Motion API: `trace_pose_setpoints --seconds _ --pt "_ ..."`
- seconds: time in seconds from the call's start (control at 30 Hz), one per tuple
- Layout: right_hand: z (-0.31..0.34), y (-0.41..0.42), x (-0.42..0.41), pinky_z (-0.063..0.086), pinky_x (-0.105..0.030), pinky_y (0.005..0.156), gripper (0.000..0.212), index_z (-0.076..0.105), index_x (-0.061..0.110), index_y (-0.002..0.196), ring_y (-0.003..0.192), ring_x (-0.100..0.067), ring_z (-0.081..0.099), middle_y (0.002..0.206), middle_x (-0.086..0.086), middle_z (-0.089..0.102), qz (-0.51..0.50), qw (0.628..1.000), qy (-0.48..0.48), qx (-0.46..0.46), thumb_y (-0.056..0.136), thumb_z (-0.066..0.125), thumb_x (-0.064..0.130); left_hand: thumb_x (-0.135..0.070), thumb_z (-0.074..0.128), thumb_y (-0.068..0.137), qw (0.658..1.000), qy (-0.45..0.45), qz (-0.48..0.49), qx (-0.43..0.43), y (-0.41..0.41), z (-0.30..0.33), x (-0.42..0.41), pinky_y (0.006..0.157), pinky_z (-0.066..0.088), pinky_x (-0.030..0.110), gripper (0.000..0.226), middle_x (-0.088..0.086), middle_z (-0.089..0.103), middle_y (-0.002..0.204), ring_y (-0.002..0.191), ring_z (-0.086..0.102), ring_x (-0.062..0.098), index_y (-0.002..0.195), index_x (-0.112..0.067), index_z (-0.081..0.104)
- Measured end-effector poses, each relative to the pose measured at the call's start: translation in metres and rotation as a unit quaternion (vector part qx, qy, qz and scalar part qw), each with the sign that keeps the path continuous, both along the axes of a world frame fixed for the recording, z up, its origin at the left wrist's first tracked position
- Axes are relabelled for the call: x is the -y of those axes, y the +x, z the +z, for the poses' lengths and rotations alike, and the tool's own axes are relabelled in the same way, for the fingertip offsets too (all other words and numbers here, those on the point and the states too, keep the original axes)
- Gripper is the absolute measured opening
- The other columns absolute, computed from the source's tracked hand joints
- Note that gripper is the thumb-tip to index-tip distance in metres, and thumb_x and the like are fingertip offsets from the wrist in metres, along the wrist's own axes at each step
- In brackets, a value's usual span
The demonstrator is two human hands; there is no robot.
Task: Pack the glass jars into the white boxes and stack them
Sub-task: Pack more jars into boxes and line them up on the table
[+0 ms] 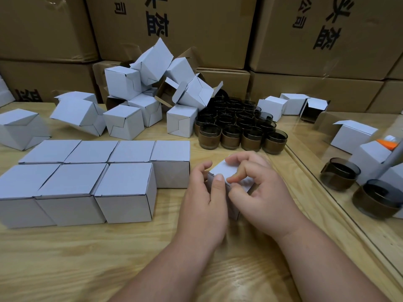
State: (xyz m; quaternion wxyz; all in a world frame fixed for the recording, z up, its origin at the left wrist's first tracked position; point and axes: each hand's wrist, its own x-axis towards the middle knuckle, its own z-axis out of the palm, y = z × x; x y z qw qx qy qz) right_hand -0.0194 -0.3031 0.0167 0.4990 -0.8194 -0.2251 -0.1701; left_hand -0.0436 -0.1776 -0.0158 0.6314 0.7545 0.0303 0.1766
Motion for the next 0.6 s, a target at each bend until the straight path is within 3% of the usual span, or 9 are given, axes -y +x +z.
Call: trace_pose_setpoints --seconds 0.13,0.23,0.33,0.43,0.53,0.6 --pt "0.002 -0.001 0.004 0.031 -0.006 0.097 0.008 0.068 0.025 0.078 0.127 -0.003 0.047 0.121 0.023 0.057 -0.014 0.999 -0.050 -0.006 0.076 0.068 0.032 -0.054 0.044 0.090 1.000 -0.023 -0.007 -0.003 0.000 0.002 0.000 0.070 0.046 0.016 0.031 -0.026 0.062 0.097 0.088 0.066 0.001 0.120 -0.055 0.044" --pt "0.006 0.000 0.012 0.027 0.000 0.094 0.025 0.064 0.038 0.096 0.126 0.005 0.042 0.124 0.031 0.049 -0.061 0.993 -0.098 -0.008 0.075 0.071 0.049 -0.054 0.048 0.087 0.999 -0.036 -0.001 0.006 0.001 0.002 -0.002 0.065 0.043 0.010 0.027 -0.022 0.062 0.094 0.085 0.065 0.002 0.113 -0.062 0.044" --pt "0.011 0.001 0.023 0.037 -0.012 0.083 0.039 0.059 0.043 0.100 0.116 0.007 0.048 0.119 0.031 0.051 -0.085 0.989 -0.120 -0.033 0.070 0.076 0.062 -0.058 0.050 0.083 0.999 -0.044 0.002 0.006 0.002 0.002 -0.002 0.073 0.046 0.019 0.030 -0.020 0.062 0.097 0.089 0.063 0.001 0.112 -0.065 0.045" --pt "0.012 0.001 0.030 0.039 -0.010 0.068 0.041 0.063 0.044 0.098 0.094 0.011 0.056 0.108 0.029 0.057 -0.079 0.988 -0.107 -0.080 0.065 0.082 0.059 -0.048 0.053 0.086 0.999 -0.021 0.017 0.024 -0.002 0.005 0.000 0.090 0.053 0.032 0.027 -0.021 0.061 0.111 0.105 0.062 0.003 0.111 -0.056 0.051" --pt "0.015 -0.003 0.030 0.048 -0.013 0.062 0.040 0.065 0.047 0.099 0.073 0.003 0.064 0.106 0.025 0.063 -0.045 0.989 -0.065 -0.128 0.066 0.086 0.052 -0.024 0.055 0.088 0.965 0.104 0.087 0.226 -0.011 0.017 -0.002 0.101 0.043 0.024 0.025 -0.027 0.055 0.115 0.116 0.054 0.002 0.108 -0.039 0.055" --pt "0.017 -0.005 0.025 0.057 -0.024 0.069 0.038 0.069 0.041 0.102 0.081 -0.009 0.070 0.111 0.015 0.067 0.002 0.989 -0.018 -0.148 0.069 0.088 0.048 -0.014 0.056 0.085 0.922 0.151 0.062 0.351 -0.016 0.018 0.000 0.100 0.042 0.030 0.026 -0.016 0.057 0.114 0.113 0.057 0.009 0.109 -0.025 0.059"
